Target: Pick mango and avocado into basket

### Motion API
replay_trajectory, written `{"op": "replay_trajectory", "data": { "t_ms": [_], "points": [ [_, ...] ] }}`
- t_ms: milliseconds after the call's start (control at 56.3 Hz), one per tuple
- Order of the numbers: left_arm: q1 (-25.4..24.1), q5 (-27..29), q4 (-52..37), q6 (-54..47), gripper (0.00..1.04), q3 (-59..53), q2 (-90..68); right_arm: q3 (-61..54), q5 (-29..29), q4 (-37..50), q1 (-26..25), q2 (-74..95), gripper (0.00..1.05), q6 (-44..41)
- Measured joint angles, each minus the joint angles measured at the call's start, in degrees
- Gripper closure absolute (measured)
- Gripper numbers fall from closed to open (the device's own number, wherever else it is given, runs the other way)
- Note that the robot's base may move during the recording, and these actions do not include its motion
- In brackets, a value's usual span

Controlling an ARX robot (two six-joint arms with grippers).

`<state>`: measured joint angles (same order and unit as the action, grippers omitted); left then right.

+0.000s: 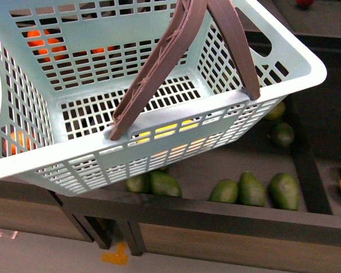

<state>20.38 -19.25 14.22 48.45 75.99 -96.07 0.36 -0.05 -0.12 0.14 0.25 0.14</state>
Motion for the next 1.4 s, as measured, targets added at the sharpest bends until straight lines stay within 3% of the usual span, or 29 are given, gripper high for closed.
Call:
{"op": "replay_trajectory", "data": {
  "t_ms": [1048, 1119, 1173, 1244, 1403],
  "points": [
    [-0.7, 1.2, 0.0, -0.9, 0.99, 0.0, -0.1, 0.0, -0.2, -0.1, -0.1, 0.0, 0.08, -0.1],
    [-0.6, 0.6, 0.0, -0.3, 0.99, 0.0, -0.1, 5.7, 8.6, -12.7, 1.3, 8.3, 0.08, 3.8],
    [-0.4, 0.4, 0.0, -0.2, 0.99, 0.0, -0.2, 9.5, 8.9, -16.9, -0.2, 18.3, 0.08, 5.1],
    [0.0, 0.1, 0.0, -0.3, 0.99, 0.0, -0.1, 11.4, 4.1, -12.7, -3.7, 29.5, 0.08, 4.5],
    [0.4, -1.2, 0.0, 0.1, 0.99, 0.0, -0.2, 17.3, -5.8, 7.0, -12.5, 56.4, 0.08, -2.3]
  ]
}}
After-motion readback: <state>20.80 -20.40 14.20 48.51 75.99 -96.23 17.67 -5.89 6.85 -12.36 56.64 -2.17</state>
